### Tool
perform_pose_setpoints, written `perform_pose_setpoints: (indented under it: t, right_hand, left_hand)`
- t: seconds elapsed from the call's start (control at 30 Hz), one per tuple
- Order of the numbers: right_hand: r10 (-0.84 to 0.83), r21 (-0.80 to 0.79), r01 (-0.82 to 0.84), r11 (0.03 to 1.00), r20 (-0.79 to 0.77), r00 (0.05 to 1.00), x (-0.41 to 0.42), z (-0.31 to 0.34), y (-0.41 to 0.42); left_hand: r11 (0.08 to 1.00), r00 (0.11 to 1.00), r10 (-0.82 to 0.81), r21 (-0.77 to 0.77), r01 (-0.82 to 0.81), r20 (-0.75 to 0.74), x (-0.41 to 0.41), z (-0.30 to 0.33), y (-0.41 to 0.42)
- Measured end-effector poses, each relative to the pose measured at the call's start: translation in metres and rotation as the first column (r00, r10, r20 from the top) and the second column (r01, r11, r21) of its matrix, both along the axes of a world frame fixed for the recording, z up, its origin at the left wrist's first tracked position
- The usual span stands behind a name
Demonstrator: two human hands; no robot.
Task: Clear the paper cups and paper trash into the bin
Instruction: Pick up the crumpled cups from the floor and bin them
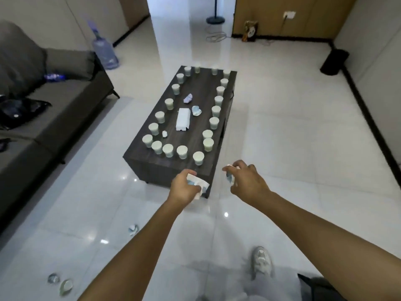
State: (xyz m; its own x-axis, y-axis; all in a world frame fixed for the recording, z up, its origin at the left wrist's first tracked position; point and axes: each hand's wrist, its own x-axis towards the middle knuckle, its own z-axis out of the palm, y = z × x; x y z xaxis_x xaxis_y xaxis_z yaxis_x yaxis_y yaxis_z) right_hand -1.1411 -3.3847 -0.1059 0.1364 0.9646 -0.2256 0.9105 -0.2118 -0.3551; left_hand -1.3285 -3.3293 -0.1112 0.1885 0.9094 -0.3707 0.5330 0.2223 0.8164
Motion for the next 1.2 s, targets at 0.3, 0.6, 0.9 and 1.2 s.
perform_pose_setpoints:
  t: [0.3, 0.6, 0.9, 1.2]
  right_hand:
    - [-0.246, 0.045, 0.245, 0.969, 0.021, 0.969, 0.241, 0.011, 0.006]
    - [-0.394, 0.068, 0.392, 0.917, 0.020, 0.919, 0.455, 0.030, 0.033]
    - [-0.492, 0.103, 0.486, 0.868, 0.045, 0.870, 0.637, 0.030, 0.135]
    - [-0.586, 0.142, 0.573, 0.807, 0.078, 0.806, 0.827, 0.063, 0.283]
  left_hand:
    - [0.929, 0.936, -0.352, 0.128, 0.348, 0.007, 0.261, 0.020, 0.047]
    - [0.920, 0.919, -0.387, 0.097, 0.379, 0.073, 0.502, 0.032, 0.099]
    - [0.832, 0.843, -0.537, 0.186, 0.523, 0.033, 0.691, 0.028, 0.212]
    - [0.742, 0.765, -0.644, 0.247, 0.623, 0.005, 0.898, 0.055, 0.383]
